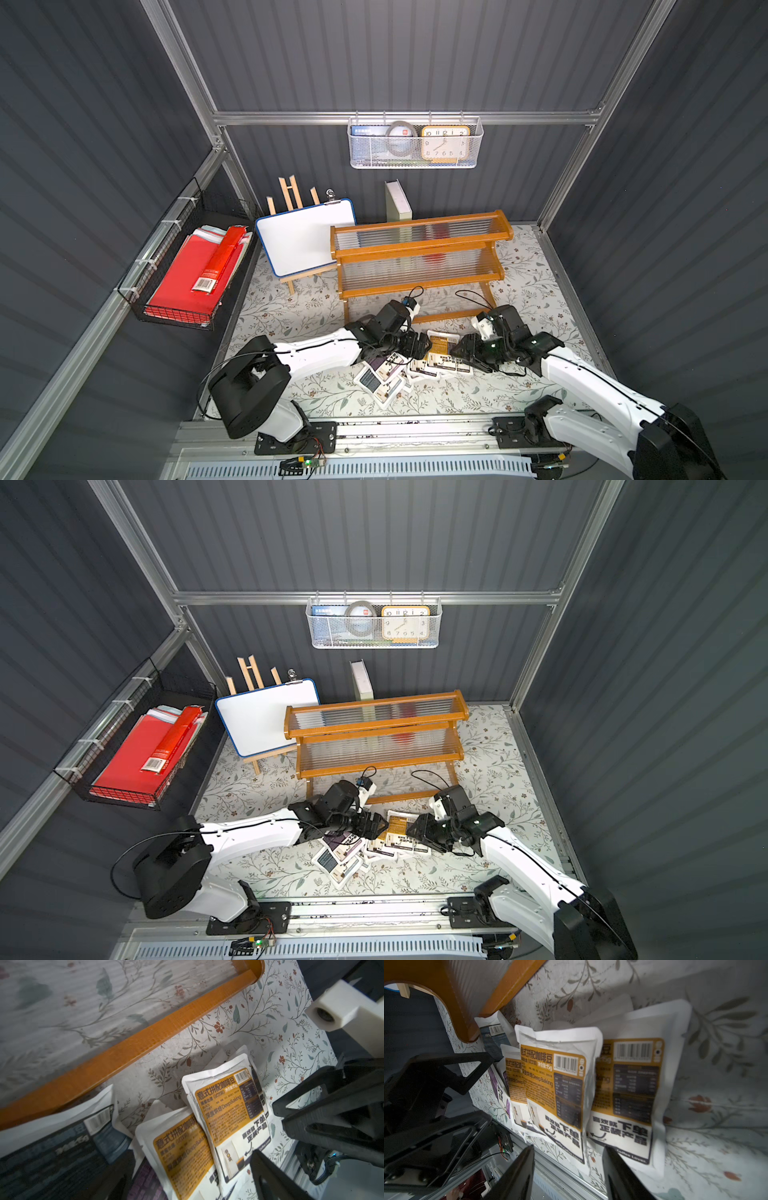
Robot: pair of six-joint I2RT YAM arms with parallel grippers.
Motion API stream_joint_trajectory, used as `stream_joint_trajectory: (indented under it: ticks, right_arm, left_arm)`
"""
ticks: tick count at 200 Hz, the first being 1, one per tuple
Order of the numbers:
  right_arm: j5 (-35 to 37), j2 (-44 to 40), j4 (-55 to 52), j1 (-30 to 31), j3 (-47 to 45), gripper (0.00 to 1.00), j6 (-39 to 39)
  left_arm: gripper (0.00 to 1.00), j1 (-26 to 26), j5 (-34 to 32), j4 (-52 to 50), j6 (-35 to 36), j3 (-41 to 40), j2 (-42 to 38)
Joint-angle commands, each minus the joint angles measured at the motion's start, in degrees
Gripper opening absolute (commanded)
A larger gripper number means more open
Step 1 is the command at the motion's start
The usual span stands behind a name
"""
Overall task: Place the bagged coffee beans on the shelf by color
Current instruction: Pick up the bagged coffee beans at the center of the board.
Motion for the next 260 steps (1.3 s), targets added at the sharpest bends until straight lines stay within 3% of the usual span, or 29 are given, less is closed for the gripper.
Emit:
stream_joint_trajectory:
  ticks: [1, 36, 111, 146, 160, 191, 231, 260]
  right_arm:
    - [1.4, 0.2, 2.7, 0.2, -1.5, 0.58, -1.0]
    - [0.1, 0.4, 7.5, 0.2, -3.8, 0.55, -1.1]
    - [-6.8, 4.0, 18.1, 0.2, -5.9, 0.40, -3.3]
    - [-7.0, 3.3, 18.7, 0.3, -6.1, 0.08, -3.7]
    - [-6.0, 1.6, 16.8, 0.3, -6.0, 0.00, -4.0]
    - [-6.2, -4.5, 10.0, 0.2, -4.2, 0.00, -7.4]
    - [-8.2, -11.7, -1.0, 0.3, 4.6, 0.00, -13.5]
    - [-9.7, -13.1, -4.1, 0.3, 14.1, 0.00, -17.0]
  left_arm:
    - [0.89, -0.1, -0.5, -1.4, 4.9, 3.0, 2.6]
    - [0.85, -0.1, -0.9, -1.5, 6.6, 5.4, 7.4]
    - [0.59, -0.1, 2.4, 0.7, 8.1, 7.9, 12.5]
    - [0.53, -0.2, 2.5, 0.7, 8.2, 8.0, 12.2]
    - [0.62, -0.2, 1.0, -0.3, 7.9, 7.7, 10.8]
    - [0.83, 0.0, -4.0, -1.5, 4.6, 8.9, 4.7]
    - [0.94, 1.6, -5.1, -2.8, 2.8, 13.6, -3.8]
    - [0.95, 4.4, 1.5, -1.1, 1.6, 16.5, -8.6]
